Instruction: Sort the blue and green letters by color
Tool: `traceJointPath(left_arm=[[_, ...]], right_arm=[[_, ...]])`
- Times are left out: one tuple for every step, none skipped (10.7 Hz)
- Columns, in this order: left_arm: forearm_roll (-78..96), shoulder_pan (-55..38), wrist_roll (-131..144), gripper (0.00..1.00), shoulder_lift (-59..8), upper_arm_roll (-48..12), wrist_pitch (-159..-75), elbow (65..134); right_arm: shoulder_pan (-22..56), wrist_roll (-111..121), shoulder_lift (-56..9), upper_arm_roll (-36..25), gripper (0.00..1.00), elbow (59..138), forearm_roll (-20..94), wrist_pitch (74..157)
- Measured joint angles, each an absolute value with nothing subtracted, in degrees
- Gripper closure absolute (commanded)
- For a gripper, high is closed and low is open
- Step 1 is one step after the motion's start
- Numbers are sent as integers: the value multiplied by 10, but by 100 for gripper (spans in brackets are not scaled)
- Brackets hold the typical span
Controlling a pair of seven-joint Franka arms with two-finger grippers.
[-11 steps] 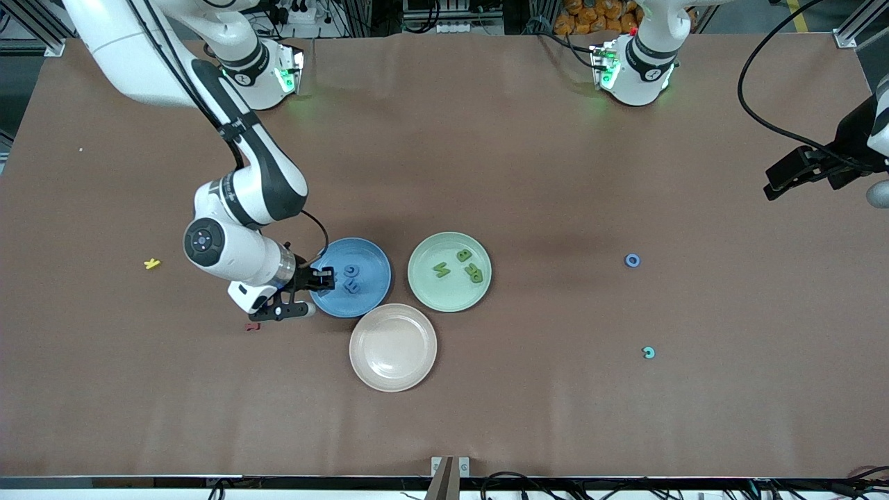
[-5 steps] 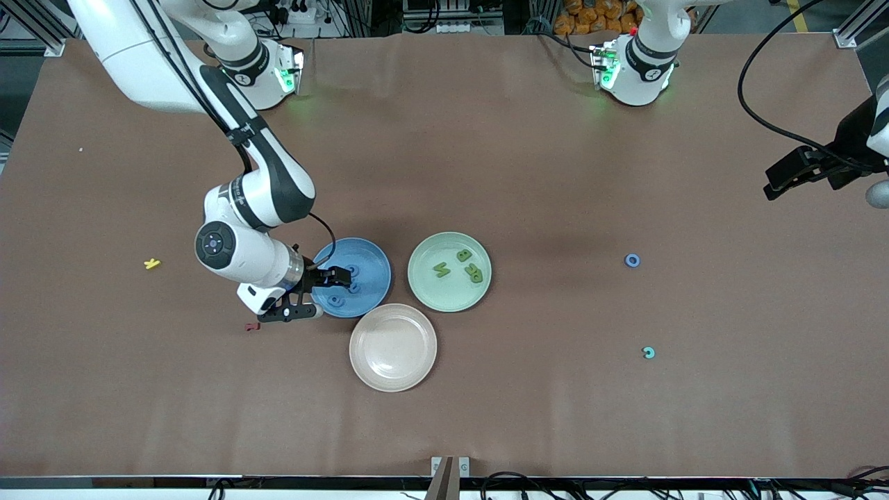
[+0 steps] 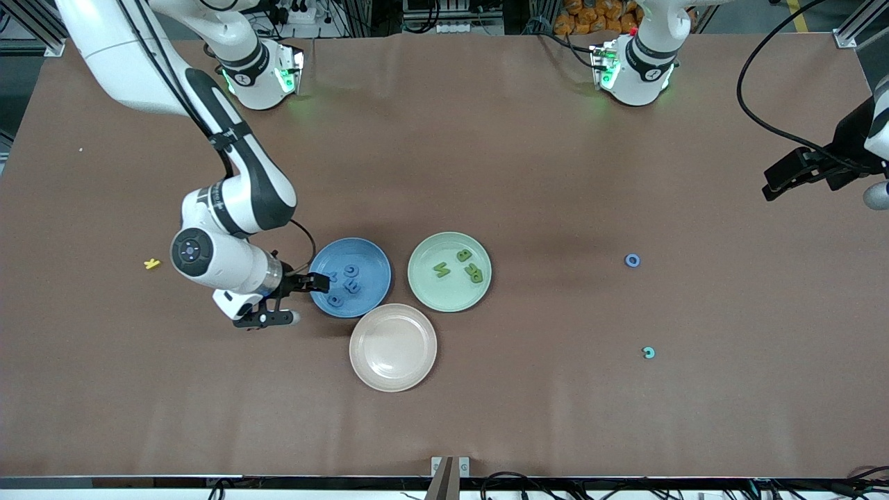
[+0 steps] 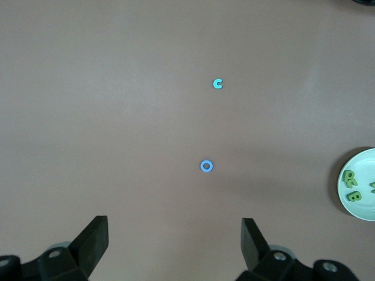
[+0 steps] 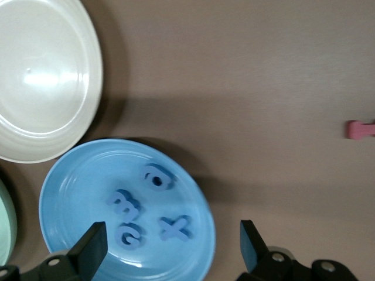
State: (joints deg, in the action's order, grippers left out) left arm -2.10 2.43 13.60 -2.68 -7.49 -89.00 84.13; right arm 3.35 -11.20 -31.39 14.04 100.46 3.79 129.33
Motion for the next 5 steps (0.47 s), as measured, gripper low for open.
traceJointPath(left_arm=[[-21,24,136,0,-27,-75,-890,841],[-21,24,136,0,-27,-75,-890,841],[-21,24,136,0,-27,-76,-890,841],[-21,24,136,0,-27,-76,-890,841],[-21,24,136,0,-27,-77,-890,841]], right_arm=[[30,-112,-304,139,0,1000,33,1272],[30,-112,-289,136,0,997,25,1249],[28,-113,-270,134,0,995,2,1224],[22,-114,-245,132,0,1001,-31,1206],[13,-114,-214,132,0,1021,-55,1204]])
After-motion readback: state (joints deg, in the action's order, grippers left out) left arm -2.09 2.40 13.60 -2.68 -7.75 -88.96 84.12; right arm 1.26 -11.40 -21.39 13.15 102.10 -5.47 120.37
